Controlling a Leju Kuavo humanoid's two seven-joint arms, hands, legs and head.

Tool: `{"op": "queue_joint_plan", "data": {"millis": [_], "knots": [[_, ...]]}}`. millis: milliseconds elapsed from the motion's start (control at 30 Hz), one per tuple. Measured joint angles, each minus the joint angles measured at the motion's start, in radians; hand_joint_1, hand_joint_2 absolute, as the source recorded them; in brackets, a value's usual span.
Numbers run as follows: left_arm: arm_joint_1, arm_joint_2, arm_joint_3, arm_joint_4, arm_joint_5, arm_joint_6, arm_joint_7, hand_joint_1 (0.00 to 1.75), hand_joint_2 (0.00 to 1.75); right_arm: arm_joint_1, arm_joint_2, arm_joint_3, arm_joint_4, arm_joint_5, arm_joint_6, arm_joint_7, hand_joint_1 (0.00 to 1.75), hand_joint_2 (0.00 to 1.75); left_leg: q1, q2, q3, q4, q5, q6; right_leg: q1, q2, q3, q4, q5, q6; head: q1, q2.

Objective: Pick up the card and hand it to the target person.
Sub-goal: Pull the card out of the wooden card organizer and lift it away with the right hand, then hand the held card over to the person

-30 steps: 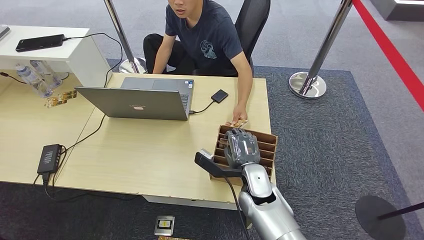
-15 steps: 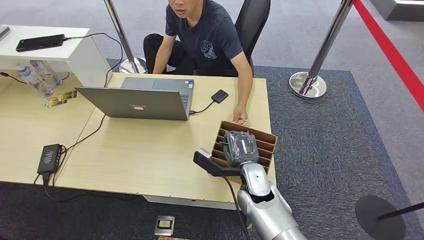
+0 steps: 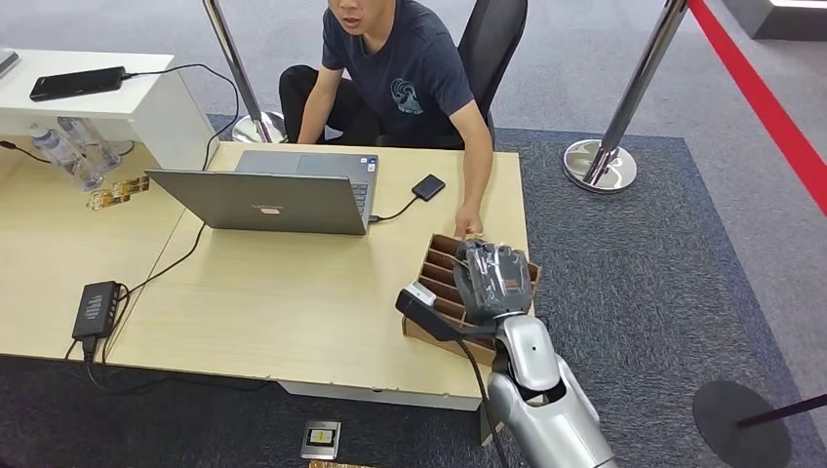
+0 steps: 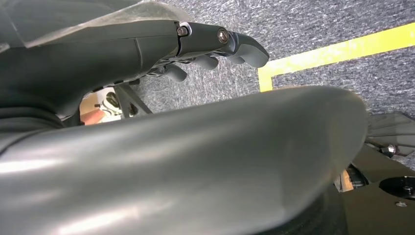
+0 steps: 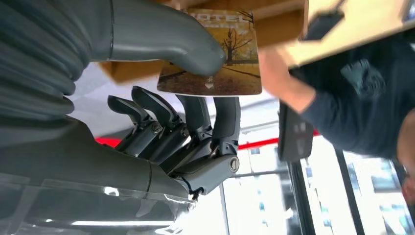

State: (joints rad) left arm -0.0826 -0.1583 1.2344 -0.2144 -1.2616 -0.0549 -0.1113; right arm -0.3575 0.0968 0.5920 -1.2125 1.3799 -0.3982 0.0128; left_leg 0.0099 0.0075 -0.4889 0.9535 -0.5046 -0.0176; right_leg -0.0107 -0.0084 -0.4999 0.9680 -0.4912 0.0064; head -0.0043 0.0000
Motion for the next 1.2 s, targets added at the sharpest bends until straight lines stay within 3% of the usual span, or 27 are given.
{"op": "queue_joint_plan", "data": {"millis": [200,400,633,967,1200], "knots": [[0.0,0.0,0.0,0.0,0.002,0.0,-0.007,0.0,0.0,0.005,-0.043,0.0,-0.146,-0.026,0.003,-0.017,1.75,1.75,0.0,0.0,0.0,0.0,0.0,0.0,0.0,0.0,0.0,0.0,0.0,0.0,0.0,0.0],[-0.003,0.0,0.0,0.0,-0.004,0.0,-0.01,0.0,0.0,-0.041,-0.04,0.001,-0.175,-0.073,0.025,-0.036,1.75,1.75,0.0,0.0,0.0,0.0,0.0,0.0,0.0,0.0,0.0,0.001,0.0,0.0,0.0,0.0],[-0.007,0.0,0.0,0.0,-0.006,0.0,-0.013,0.0,0.0,-0.178,0.024,0.002,0.01,-0.104,0.019,-0.047,1.75,1.75,0.0,0.0,0.0,0.0,0.001,-0.001,0.0,0.0,0.0,0.001,0.001,-0.001,0.0,0.0],[-0.008,-0.001,0.0,0.0,-0.024,0.0,-0.005,0.0,0.0,-0.342,0.115,-0.016,0.312,-0.086,-0.062,-0.021,1.75,1.75,0.0,0.0,0.0,0.0,0.001,-0.001,0.0,0.0,0.0,0.001,0.001,-0.001,0.0,0.0],[-0.009,-0.002,0.0,0.0,-0.019,0.0,-0.001,0.0,0.0,-0.414,0.159,-0.024,0.452,-0.077,-0.074,-0.021,1.75,1.75,0.0,0.0,0.0,0.0,0.001,-0.001,0.0,0.0,-0.001,0.001,0.001,-0.001,0.0,0.0]]}}
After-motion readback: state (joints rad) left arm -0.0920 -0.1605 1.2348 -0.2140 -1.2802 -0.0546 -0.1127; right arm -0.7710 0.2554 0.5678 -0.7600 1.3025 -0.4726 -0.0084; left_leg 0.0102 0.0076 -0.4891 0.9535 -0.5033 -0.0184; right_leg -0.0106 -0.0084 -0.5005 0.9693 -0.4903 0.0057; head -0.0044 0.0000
